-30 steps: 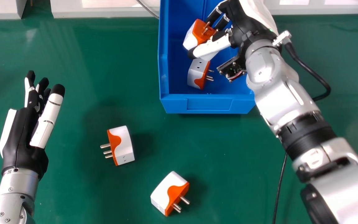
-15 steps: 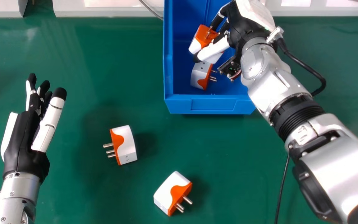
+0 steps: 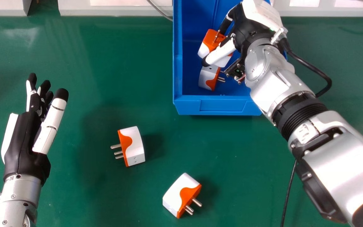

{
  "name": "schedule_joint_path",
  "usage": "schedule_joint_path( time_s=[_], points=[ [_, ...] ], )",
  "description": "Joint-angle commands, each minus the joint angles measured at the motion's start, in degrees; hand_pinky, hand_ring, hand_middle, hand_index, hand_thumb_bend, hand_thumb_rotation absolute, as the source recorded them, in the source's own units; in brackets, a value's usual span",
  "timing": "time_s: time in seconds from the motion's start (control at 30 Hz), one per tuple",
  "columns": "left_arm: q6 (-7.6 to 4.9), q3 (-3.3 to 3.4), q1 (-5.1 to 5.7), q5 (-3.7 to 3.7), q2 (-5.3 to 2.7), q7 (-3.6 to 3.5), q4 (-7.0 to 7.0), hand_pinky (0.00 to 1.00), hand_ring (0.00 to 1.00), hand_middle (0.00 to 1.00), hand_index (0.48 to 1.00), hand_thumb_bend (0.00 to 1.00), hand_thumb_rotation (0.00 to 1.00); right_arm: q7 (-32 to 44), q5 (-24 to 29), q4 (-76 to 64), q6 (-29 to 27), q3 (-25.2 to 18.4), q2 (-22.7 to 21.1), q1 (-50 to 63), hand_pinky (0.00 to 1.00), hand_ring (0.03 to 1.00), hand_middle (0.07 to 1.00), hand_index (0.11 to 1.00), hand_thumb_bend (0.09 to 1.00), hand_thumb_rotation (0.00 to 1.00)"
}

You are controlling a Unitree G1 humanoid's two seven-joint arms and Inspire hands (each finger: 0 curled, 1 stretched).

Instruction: Pick all objects and put in blue box

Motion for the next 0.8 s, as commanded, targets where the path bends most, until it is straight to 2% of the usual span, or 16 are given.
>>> schedule_joint_path(
  time_s=[0.0,0.03,0.07,0.13,0.17,0.2,0.23,0.3,0.33,0.4,0.43,0.47,0.5,0.53,0.7,0.77],
  points=[
    [-1.78,-0.32,-0.11,0.46,0.00,0.11,-1.25,1.00,1.00,1.00,1.000,0.56,0.75,-0.28,0.12,-0.39,-1.01,-0.52,-0.65,-2.06,0.15,0.207,0.288,0.495,0.490,0.08],
    [-1.55,-0.34,-0.18,0.43,-0.05,0.21,-1.36,1.00,1.00,1.00,1.000,0.56,0.75,0.54,-0.01,-0.21,-1.02,-0.26,-0.85,-2.16,0.15,0.207,0.288,0.495,0.490,0.08],
    [-0.83,-0.43,-0.03,0.49,-0.16,0.52,-2.18,1.00,1.00,1.00,1.000,0.56,0.75,1.40,-0.18,-0.23,-0.88,0.01,-1.08,-2.21,0.17,0.235,0.319,0.507,0.492,0.06],
    [1.13,-0.83,0.52,0.91,-0.46,1.47,-4.60,1.00,1.00,1.00,1.000,0.56,0.75,2.85,-0.61,-0.51,-0.49,0.59,-1.46,-2.24,0.17,0.235,0.319,0.507,0.492,0.06],
    [1.86,-1.01,0.66,1.09,-0.56,1.83,-5.38,1.00,1.00,1.00,1.000,0.55,0.74,3.28,-0.77,-0.63,-0.41,0.76,-1.58,-2.24,0.24,0.322,0.401,0.554,0.508,0.10],
    [2.57,-1.09,0.67,1.30,-0.59,2.23,-5.70,1.00,1.00,1.00,1.000,0.55,0.74,3.84,-1.09,-0.57,-0.33,1.13,-1.70,-2.37,0.24,0.322,0.401,0.554,0.508,0.10],
    [3.23,-1.10,0.60,1.44,-0.59,2.56,-5.79,1.00,1.00,1.00,1.000,0.54,0.74,4.28,-1.43,-0.52,-0.28,1.54,-1.82,-2.49,0.34,0.436,0.506,0.622,0.529,0.15],
    [4.15,-1.23,-0.03,1.66,-0.55,3.01,-5.30,1.00,1.00,1.00,1.000,0.54,0.74,4.80,-2.11,-0.52,-0.36,2.43,-2.13,-2.55,0.34,0.436,0.506,0.622,0.529,0.15],
    [4.42,-1.26,-0.20,1.69,-0.52,3.08,-5.19,1.00,1.00,1.00,1.000,0.53,0.74,4.94,-2.40,-0.56,-0.39,2.84,-2.27,-2.53,0.42,0.539,0.602,0.686,0.549,0.20],
    [4.59,-1.39,-0.21,1.63,-0.45,2.88,-5.25,1.00,1.00,1.00,1.000,0.53,0.74,5.09,-2.92,-0.72,-0.47,3.30,-2.49,-2.41,0.42,0.539,0.602,0.686,0.549,0.20],
    [4.62,-1.42,-0.26,1.56,-0.39,2.76,-5.13,1.00,1.00,1.00,1.000,0.53,0.75,5.02,-3.18,-0.88,-0.41,3.54,-2.55,-2.29,0.51,0.631,0.682,0.746,0.575,0.25],
    [4.63,-1.44,-0.29,1.48,-0.36,2.66,-5.05,1.00,1.00,1.00,1.000,0.53,0.75,4.89,-3.38,-1.13,-0.30,3.67,-2.58,-2.14,0.51,0.631,0.682,0.746,0.575,0.25],
    [4.60,-1.39,-0.30,1.36,-0.30,2.54,-4.96,1.00,1.00,1.00,1.000,0.52,0.75,4.72,-3.47,-1.21,-0.20,3.73,-2.56,-2.03,0.58,0.705,0.746,0.797,0.602,0.30],
    [4.54,-1.33,-0.31,1.26,-0.28,2.46,-4.85,1.00,1.00,1.00,1.000,0.52,0.75,4.54,-3.58,-1.25,-0.15,3.84,-2.53,-1.89,0.58,0.705,0.746,0.797,0.602,0.30],
    [4.43,-1.36,-0.30,0.97,-0.53,2.37,-5.16,1.00,1.00,1.00,1.000,0.50,0.77,3.90,-3.81,-1.28,0.04,4.38,-2.54,-1.59,0.82,0.923,0.934,0.947,0.708,0.46],
    [4.34,-1.33,-0.26,0.83,-0.54,2.25,-5.18,1.00,1.00,1.00,1.000,0.50,0.78,3.69,-3.73,-1.36,0.14,4.48,-2.48,-1.51,0.85,0.951,0.958,0.966,0.724,0.48]
  ],
)
